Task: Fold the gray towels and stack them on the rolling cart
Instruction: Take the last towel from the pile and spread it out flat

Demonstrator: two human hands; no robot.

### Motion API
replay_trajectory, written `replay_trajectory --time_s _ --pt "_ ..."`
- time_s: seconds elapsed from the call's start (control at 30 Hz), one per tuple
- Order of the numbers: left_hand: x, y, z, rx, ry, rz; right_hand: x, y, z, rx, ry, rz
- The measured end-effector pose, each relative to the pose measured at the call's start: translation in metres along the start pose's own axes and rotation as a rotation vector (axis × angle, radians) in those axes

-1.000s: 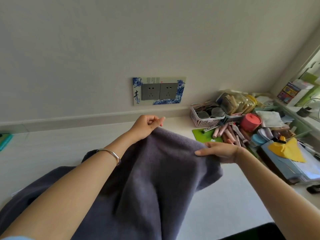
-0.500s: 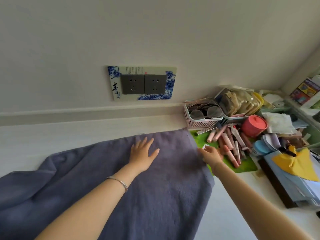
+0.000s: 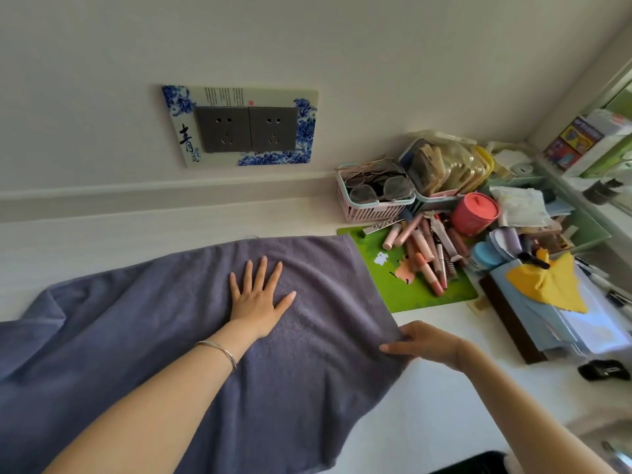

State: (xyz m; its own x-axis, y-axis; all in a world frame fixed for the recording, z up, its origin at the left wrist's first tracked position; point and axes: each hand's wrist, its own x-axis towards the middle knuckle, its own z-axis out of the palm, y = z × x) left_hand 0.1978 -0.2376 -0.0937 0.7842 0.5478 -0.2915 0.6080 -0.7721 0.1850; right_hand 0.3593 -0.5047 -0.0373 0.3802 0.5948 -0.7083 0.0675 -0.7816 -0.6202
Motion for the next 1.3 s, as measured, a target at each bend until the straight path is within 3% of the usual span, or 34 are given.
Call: replay_trajectory --time_s 0.13,0.33,0.67,0.77,0.87,1.0,1.2,1.3 --pt "0.002 0.0 -0.002 0.002 -0.033 0.008 -0.016 -0.005 -0.005 0.312 0.154 -0.141" --pt "-0.006 -0.002 0.002 0.009 0.015 0.049 -0.023 0.015 0.001 0.013 -0.064 0.137" --pt "-0.012 0.001 0.019 0.005 0.167 0.063 0.051 -0.023 0.017 0.182 0.666 -0.124" --pt "-0.012 0.001 0.021 -0.005 0.194 0.062 0.076 -0.043 0.023 0.208 0.688 -0.292" --pt "-0.012 0.004 0.022 0.008 0.193 0.067 0.09 -0.045 0.024 0.001 0.72 -0.383" --pt "-0.007 0.02 0.023 0.001 0.193 0.121 0.09 -0.029 0.006 -0.141 0.964 -0.315" --pt "-0.003 0.032 0.015 -0.054 0.099 0.16 0.085 -0.021 -0.002 -0.288 0.928 -0.239" --pt "-0.012 0.007 0.004 -0.153 0.1 0.176 0.083 -0.032 0.013 -0.289 1.025 -0.188"
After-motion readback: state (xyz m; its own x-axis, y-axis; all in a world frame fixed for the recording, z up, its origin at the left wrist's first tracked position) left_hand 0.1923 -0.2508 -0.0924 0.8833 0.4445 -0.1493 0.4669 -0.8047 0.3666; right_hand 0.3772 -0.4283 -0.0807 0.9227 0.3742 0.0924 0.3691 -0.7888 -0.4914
